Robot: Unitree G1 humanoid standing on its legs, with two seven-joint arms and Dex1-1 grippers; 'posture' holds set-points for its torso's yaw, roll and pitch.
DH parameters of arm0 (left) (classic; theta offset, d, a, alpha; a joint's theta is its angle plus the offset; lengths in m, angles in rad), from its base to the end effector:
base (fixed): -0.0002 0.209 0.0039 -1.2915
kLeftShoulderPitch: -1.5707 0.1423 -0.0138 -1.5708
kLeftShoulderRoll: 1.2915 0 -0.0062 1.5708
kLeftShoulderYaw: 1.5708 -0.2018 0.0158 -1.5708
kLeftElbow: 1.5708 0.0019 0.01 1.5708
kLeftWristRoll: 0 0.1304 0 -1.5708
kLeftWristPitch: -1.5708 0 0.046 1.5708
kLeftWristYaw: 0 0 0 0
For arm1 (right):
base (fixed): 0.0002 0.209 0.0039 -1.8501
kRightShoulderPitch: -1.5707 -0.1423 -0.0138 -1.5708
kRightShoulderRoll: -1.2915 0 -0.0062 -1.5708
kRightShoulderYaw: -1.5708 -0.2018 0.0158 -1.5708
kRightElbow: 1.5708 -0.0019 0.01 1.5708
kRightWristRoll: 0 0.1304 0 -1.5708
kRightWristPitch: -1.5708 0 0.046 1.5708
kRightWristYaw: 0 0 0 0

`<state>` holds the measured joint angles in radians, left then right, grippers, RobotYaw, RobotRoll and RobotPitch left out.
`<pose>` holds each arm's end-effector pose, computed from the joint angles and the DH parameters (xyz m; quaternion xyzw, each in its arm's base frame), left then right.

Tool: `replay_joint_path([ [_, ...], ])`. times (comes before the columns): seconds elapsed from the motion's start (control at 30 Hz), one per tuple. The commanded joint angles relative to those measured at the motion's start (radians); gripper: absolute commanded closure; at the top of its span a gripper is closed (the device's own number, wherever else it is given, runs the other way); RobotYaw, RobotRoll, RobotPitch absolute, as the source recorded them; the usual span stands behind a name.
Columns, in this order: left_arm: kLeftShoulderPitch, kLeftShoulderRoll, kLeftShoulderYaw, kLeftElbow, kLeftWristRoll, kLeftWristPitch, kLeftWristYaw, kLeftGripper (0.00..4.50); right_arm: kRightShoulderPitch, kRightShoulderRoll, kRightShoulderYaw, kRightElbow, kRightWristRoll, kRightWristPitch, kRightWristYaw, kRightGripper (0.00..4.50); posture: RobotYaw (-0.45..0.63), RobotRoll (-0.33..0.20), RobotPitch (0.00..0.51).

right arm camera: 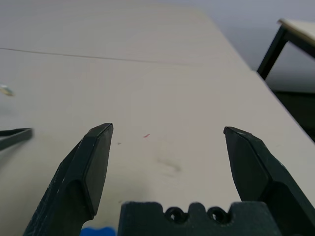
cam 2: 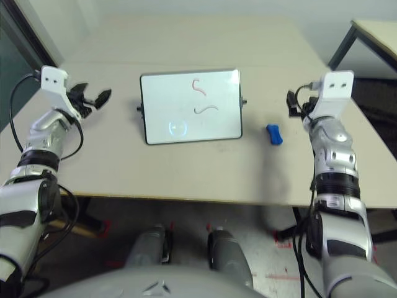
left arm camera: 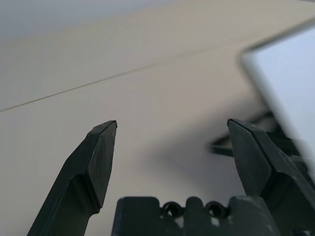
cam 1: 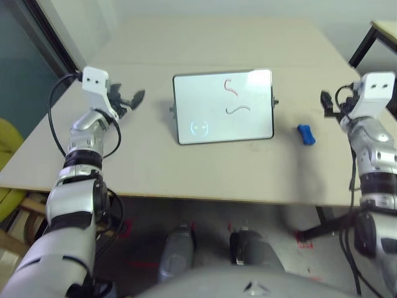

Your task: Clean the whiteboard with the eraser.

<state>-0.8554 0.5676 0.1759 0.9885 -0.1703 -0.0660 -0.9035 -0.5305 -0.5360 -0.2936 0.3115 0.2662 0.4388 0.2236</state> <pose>0.3327 0.2988 0.1420 0.0766 0.0173 -0.2743 0.9584 0.2839 -0.2964 0.1353 -0.0247 0.0481 -0.0425 0.9976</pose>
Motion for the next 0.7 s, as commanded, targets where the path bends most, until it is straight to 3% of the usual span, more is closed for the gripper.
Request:
replay_joint_path([
  [0.03, -0.003, -0.005, -0.043, -0.058, -0.016, 0.078, -0.135, 0.00, 0.020, -0.011, 0.009, -0.110, 0.032, 0.145, 0.024, 0.03, 0.08, 0.000, 0.073],
  [0.33, 0.038, 0.008, -0.120, -0.217, -0.050, 0.260, -0.392, 0.00, 0.022, -0.028, 0.077, -0.240, 0.045, 0.537, 0.035, 0.03, 0.07, 0.000, 0.075],
  [0.7, 0.089, 0.045, -0.157, -0.327, -0.051, 0.356, -0.477, 0.00, -0.006, -0.032, 0.113, -0.203, 0.041, 0.660, 0.078, 0.03, 0.09, 0.000, 0.067],
])
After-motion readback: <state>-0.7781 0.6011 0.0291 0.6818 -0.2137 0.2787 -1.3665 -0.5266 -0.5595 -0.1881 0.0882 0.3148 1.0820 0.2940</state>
